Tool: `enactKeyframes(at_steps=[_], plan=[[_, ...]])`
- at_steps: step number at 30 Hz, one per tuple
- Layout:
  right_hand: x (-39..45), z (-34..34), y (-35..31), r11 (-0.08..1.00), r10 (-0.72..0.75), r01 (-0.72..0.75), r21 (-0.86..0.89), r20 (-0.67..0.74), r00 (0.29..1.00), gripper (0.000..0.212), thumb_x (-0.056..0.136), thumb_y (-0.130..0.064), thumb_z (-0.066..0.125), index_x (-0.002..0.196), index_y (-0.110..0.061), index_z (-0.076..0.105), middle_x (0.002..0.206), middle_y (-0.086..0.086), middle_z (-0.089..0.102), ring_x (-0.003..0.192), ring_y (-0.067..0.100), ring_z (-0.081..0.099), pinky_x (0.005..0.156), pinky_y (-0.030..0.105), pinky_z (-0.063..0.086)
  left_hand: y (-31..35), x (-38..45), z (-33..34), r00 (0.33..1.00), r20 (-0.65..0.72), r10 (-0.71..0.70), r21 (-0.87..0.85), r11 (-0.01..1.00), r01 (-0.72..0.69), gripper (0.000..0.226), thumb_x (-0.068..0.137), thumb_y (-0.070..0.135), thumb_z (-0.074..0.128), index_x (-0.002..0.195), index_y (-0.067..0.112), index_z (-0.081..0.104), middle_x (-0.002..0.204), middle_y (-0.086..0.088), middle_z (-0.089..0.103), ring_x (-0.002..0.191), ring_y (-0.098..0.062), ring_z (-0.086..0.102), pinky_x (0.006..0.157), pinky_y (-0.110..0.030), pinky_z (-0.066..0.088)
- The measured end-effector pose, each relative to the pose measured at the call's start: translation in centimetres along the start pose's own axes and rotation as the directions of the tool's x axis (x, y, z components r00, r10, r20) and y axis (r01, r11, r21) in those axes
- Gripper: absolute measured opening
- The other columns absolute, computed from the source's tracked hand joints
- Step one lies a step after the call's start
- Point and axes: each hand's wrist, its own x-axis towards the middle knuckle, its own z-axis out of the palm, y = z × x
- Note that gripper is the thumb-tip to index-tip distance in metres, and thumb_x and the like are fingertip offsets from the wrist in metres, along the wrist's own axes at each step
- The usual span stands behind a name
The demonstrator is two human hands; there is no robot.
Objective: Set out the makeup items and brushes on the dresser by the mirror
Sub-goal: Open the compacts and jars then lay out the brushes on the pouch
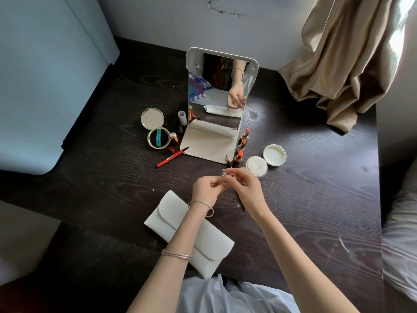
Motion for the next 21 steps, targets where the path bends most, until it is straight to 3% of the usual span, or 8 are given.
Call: enactKeyframes(at_steps=[4,6,8,12,14,17,21], plan=[[-0.2,-0.4,0.0,1.000,0.013,-0.013,0.011,0.016,1.000,0.012,0.086,-0.015,0.065,0.087,-0.027,0.064,0.087,-0.007,0.068,0.079,0.002,0.059,0.073,0.016,0.045,0.0,-0.2,-0.5,0.997,0.003,0.075,0.082,0.994,-0.075,0.024,0.085,0.021,0.067,0.109,0.017,0.070,0.097,-0.001,0.070,0.088,-0.007,0.061,0.075,-0.012,0.043],[-0.1,-0.5,0.2,0.998,0.050,-0.048,0.050,-0.039,0.998,0.010,0.088,-0.014,0.063,0.088,-0.024,0.063,0.087,-0.005,0.069,0.081,0.006,0.063,0.076,0.020,0.049,-0.2,-0.2,-0.5,0.994,-0.049,0.093,0.005,0.996,-0.093,0.023,0.081,0.016,0.071,0.104,0.015,0.070,0.093,0.001,0.069,0.086,-0.007,0.061,0.070,-0.007,0.044],[-0.1,-0.7,0.5,0.995,0.085,-0.080,0.067,-0.070,0.994,0.008,0.089,-0.014,0.061,0.093,-0.021,0.062,0.089,-0.007,0.068,0.082,0.007,0.065,0.078,0.020,0.050,-0.2,-0.3,-0.5,0.989,-0.116,0.090,-0.085,0.991,-0.100,0.018,0.076,0.012,0.074,0.093,0.016,0.068,0.085,0.004,0.068,0.083,-0.007,0.062,0.073,-0.012,0.047],[-0.1,-1.1,0.8,0.984,0.017,-0.020,-0.175,-0.018,1.000,0.009,0.088,-0.014,0.062,0.094,-0.020,0.066,0.090,-0.009,0.065,0.083,-0.010,0.058,0.075,0.007,0.042,0.1,-0.5,-0.1,0.968,-0.201,0.148,-0.151,0.972,-0.180,0.021,0.073,0.006,0.076,0.082,0.019,0.063,0.079,0.007,0.065,0.077,-0.004,0.062,0.074,-0.014,0.051],[0.0,-1.1,0.9,0.947,-0.065,0.068,-0.314,0.019,0.998,0.010,0.084,-0.015,0.068,0.094,-0.017,0.070,0.092,-0.007,0.061,0.082,-0.008,0.055,0.072,0.004,0.039,0.2,-0.4,0.2,0.957,-0.227,0.182,-0.134,0.967,-0.216,0.022,0.072,0.006,0.076,0.083,0.020,0.062,0.078,0.010,0.065,0.075,-0.002,0.062,0.071,-0.012,0.051],[0.0,-1.0,1.4,0.851,-0.150,0.119,-0.512,-0.018,0.989,0.014,0.080,-0.022,0.072,0.092,-0.017,0.072,0.089,-0.009,0.052,0.084,0.005,0.048,0.070,0.016,0.038,0.6,-0.3,1.0,0.942,-0.235,0.240,-0.099,0.958,-0.268,0.021,0.074,0.004,0.075,0.086,0.017,0.063,0.079,0.013,0.064,0.075,0.000,0.062,0.070,-0.009,0.050],[0.2,-1.0,1.3,0.802,-0.092,0.052,-0.595,-0.038,0.995,0.014,0.082,-0.022,0.066,0.094,-0.018,0.070,0.086,-0.010,0.051,0.077,0.008,0.047,0.063,0.025,0.036,0.7,0.1,2.3,0.937,-0.222,0.270,-0.081,0.953,-0.294,0.021,0.073,0.002,0.075,0.089,0.012,0.066,0.083,0.006,0.067,0.077,-0.005,0.064,0.069,-0.009,0.050]])
